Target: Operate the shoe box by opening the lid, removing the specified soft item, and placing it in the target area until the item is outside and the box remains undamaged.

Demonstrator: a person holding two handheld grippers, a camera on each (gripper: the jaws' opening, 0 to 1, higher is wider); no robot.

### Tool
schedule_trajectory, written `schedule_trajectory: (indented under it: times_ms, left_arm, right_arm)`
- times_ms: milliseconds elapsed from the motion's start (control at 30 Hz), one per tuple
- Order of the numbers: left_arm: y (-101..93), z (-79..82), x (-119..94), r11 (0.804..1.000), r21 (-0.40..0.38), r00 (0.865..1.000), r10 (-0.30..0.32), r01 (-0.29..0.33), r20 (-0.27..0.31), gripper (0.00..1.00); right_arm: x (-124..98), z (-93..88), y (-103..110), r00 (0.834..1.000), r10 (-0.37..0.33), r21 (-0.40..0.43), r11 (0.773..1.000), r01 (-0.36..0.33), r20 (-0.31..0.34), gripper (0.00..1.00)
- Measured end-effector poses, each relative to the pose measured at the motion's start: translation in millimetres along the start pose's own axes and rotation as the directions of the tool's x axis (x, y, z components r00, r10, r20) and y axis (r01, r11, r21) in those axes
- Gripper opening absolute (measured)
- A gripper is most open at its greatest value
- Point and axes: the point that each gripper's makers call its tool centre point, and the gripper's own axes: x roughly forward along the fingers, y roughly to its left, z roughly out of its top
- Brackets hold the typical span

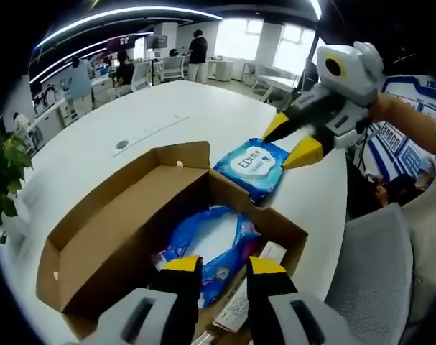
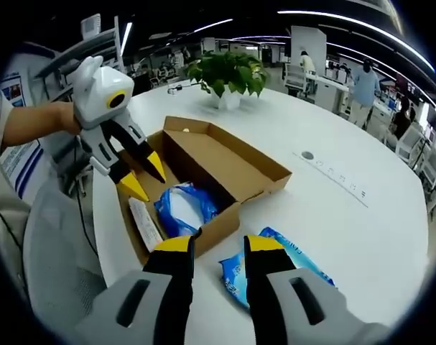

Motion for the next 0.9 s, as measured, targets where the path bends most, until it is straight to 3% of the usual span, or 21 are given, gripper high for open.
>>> schedule_trajectory:
  times_ms: [267, 600, 733, 900]
  left_arm:
    - [16.7, -10.5, -2.6, 0.993, -0.096, 0.998, 0.065, -0.062, 0.021, 0.24]
    - [37.7, -22.2, 1.1, 0.96, -0.245, 0.989, 0.146, -0.136, 0.024, 0.24]
    - [42.0, -19.7, 6.2, 0.94, -0.303, 0.984, 0.172, -0.155, 0.033, 0.24]
    - [47.3, -18.9, 13.9, 0.929, -0.318, 0.979, 0.204, -0.188, 0.016, 0.24]
  right_arm:
    - [17.0, 2.7, 9.5, 0.999, 0.031, -0.013, 0.999, -0.031, -0.011, 0.25]
    - [34.6, 5.7, 16.0, 0.998, 0.056, -0.033, 0.998, -0.057, -0.028, 0.25]
    - [43.2, 8.1, 17.6, 0.997, 0.063, -0.045, 0.997, -0.064, -0.033, 0.25]
    - [54.5, 9.7, 18.4, 0.997, 0.063, -0.056, 0.996, -0.065, -0.04, 0.25]
